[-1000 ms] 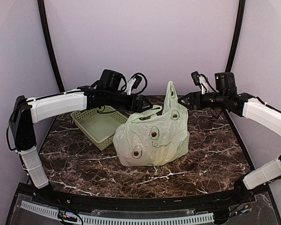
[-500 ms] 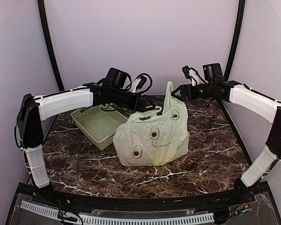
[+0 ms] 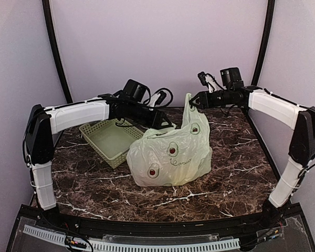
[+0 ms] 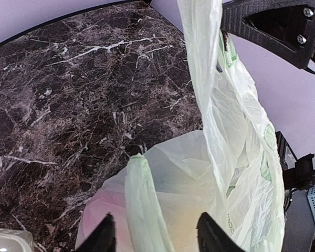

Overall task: Untie the knot of the plastic bag and take out the fruit
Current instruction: Pick up the bag handles from the takeout bag.

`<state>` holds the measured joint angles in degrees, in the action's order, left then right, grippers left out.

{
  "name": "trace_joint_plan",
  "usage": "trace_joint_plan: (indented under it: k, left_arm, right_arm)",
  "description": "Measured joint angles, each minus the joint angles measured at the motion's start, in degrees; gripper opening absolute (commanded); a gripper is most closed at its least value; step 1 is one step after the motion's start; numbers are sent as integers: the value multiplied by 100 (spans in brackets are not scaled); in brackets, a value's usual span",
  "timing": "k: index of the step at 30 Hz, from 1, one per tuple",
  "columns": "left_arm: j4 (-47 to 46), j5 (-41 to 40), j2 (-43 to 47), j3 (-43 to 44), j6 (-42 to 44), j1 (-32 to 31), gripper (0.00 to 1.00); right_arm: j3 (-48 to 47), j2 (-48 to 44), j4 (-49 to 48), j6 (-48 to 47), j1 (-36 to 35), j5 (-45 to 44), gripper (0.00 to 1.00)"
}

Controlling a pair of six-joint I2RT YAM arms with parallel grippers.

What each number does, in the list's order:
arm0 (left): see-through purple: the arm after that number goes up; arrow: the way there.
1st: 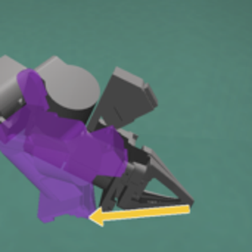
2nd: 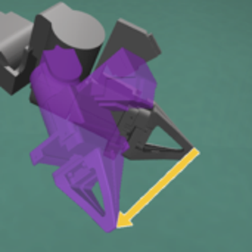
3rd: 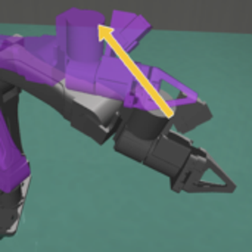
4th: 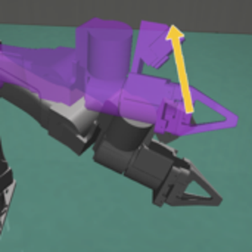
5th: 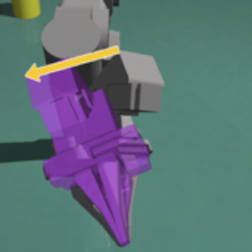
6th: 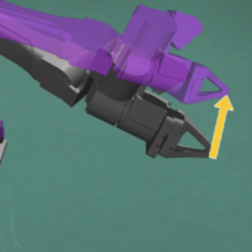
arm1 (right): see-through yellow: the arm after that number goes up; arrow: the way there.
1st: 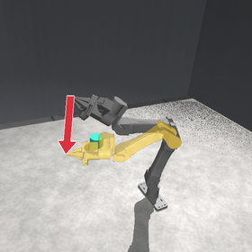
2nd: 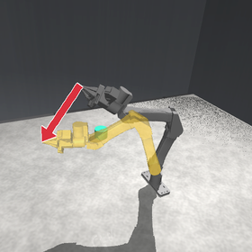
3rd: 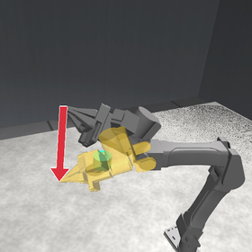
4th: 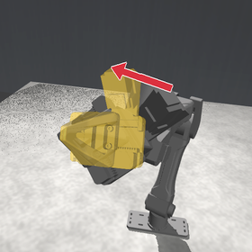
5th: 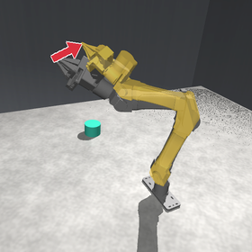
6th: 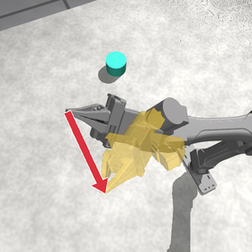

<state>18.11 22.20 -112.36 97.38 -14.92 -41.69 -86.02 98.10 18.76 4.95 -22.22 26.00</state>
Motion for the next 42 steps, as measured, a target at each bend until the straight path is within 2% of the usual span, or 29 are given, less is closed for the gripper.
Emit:
trace_joint_plan:
  k: [5,8,10,16,17,20,22,24,26,29,31,36,42]
  left_arm:
    - [-11,157,0,11,-24,0,21]
    - [-28,258,0,11,-48,0,6]
    - [-42,315,0,11,-61,0,2]
    - [-48,352,9,11,-52,0,1]
    - [-50,354,17,11,-52,2,1]
    - [-55,358,74,11,-57,7,1]
    - [-76,382,136,11,-72,7,1]
    - [-92,402,205,11,-76,7,1]
    - [-116,422,275,11,-81,7,1]
    - [-179,442,345,11,-96,7,1]
    - [-188,444,367,11,-105,7,1]
    - [-227,439,380,-11,-136,7,1]
    - [-286,382,474,-79,-133,46,1]
  right_arm:
    - [-83,105,61,4,0,227,12]
    - [-109,131,68,13,0,317,0]
    - [-114,131,66,13,0,337,0]
    - [-153,103,70,17,70,284,0]
    - [-170,92,74,22,101,284,2]
    - [-227,79,79,13,153,334,30]
    - [-240,74,79,2,177,483,44]
    - [-262,74,109,-31,186,713,55]
    - [-295,74,144,-24,186,946,58]
    - [-358,79,142,-42,181,1193,52]
    - [-413,107,149,-59,179,1268,43]
    - [-568,304,173,9,179,1274,2]
    - [-752,348,479,70,210,820,0]
